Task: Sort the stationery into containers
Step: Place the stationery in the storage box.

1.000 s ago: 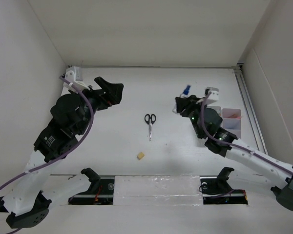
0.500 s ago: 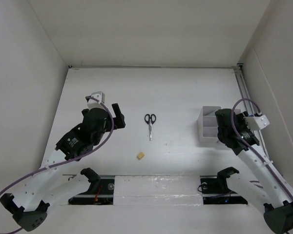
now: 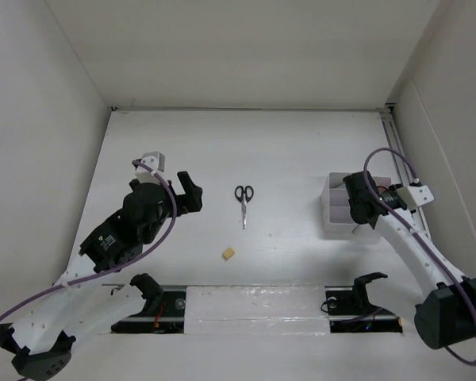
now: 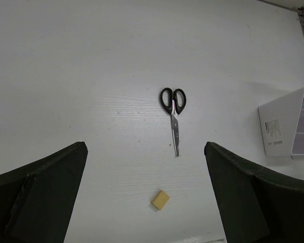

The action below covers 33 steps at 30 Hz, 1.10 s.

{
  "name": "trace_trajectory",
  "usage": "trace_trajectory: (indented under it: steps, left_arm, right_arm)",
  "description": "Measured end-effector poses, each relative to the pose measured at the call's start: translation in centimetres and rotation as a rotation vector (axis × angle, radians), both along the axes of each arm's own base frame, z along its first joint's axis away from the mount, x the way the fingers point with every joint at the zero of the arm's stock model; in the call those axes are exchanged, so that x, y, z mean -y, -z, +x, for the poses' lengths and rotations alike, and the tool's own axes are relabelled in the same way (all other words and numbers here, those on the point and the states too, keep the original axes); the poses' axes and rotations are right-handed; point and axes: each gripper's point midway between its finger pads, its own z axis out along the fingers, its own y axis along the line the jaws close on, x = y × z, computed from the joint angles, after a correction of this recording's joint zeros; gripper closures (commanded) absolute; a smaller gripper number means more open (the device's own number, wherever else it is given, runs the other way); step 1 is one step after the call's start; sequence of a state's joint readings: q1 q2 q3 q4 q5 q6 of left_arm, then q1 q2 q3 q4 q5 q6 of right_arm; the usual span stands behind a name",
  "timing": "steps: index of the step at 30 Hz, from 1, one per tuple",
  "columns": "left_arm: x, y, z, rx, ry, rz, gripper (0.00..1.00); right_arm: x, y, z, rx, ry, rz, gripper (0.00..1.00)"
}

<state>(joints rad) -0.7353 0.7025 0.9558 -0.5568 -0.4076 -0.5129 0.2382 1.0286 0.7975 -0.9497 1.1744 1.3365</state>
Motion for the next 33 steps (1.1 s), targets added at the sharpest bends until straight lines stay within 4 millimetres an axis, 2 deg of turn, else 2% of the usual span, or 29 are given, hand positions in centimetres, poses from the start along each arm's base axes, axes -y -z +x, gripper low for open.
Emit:
trace_trajectory:
  steps: [4, 12, 22, 33]
  left_arm:
    - [0.1, 0.0, 0.0, -0.001, 0.003, 0.000, 0.00]
    - [0.3, 0.2, -0.1, -0.007, 0.020, 0.001, 0.00]
    - [0.7, 0.4, -0.2, -0.010, 0.039, -0.005, 0.00]
    - [0.8, 0.3, -0.3, -0.006, 0.054, -0.005, 0.00]
  right_arm:
    - [0.0, 0.7, 0.2, -0.032, 0.027, 0.000, 1.00]
    - [0.5, 0.6, 0.4, -0.016, 0.075, -0.010, 1.00]
    - [0.8, 2.9, 0.7, -0.115, 0.173, -0.043, 1.00]
    - [1.1, 3.2, 0.3, -0.106, 0.228, -0.061, 1.00]
